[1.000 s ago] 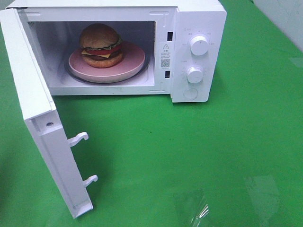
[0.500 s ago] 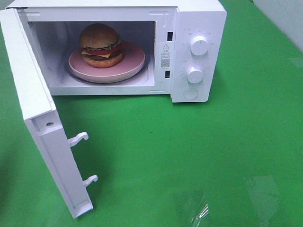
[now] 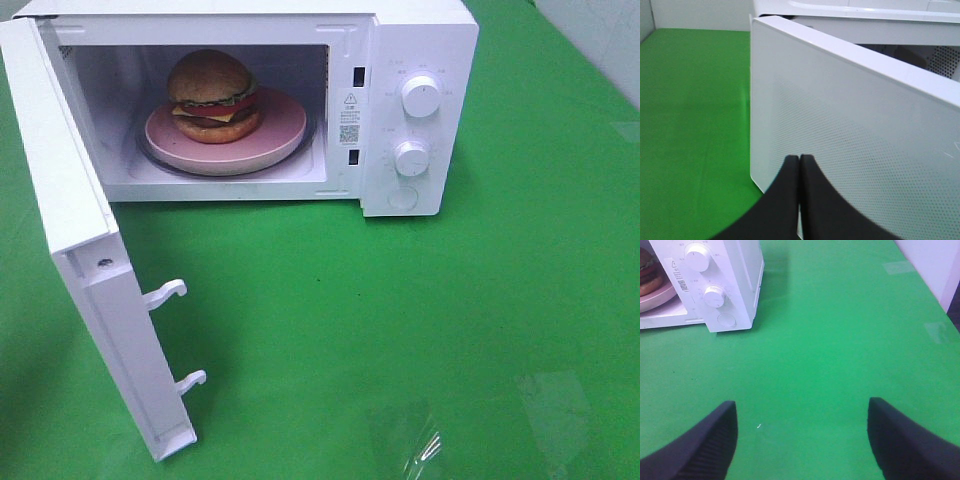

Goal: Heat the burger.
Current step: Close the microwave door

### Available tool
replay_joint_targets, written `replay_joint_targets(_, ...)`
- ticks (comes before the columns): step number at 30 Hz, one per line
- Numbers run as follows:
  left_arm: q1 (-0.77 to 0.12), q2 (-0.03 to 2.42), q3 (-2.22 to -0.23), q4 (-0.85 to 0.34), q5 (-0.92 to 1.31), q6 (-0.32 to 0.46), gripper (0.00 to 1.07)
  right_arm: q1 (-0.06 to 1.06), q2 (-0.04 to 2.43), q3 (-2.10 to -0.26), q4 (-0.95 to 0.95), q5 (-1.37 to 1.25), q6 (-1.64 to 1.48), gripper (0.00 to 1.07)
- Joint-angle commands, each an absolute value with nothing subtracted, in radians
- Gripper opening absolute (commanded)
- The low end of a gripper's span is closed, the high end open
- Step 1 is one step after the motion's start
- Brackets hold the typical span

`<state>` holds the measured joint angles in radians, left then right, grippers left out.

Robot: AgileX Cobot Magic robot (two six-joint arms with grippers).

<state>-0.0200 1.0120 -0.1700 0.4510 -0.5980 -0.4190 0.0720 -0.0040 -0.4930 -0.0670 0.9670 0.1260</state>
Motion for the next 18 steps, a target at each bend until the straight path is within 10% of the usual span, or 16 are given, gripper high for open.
replay_joint_targets(1, -0.020, 1.080, -0.170, 0.479, -0.697, -0.442, 0.00, 0.067, -0.029, -0.491, -0.068, 0.961, 0.131, 0.69)
replay_joint_targets(18, -0.161, 1.222, -0.242, 0.472, -0.697, -0.399, 0.00, 0.067, -0.029, -0.491, -0.068, 0.961, 0.131, 0.69)
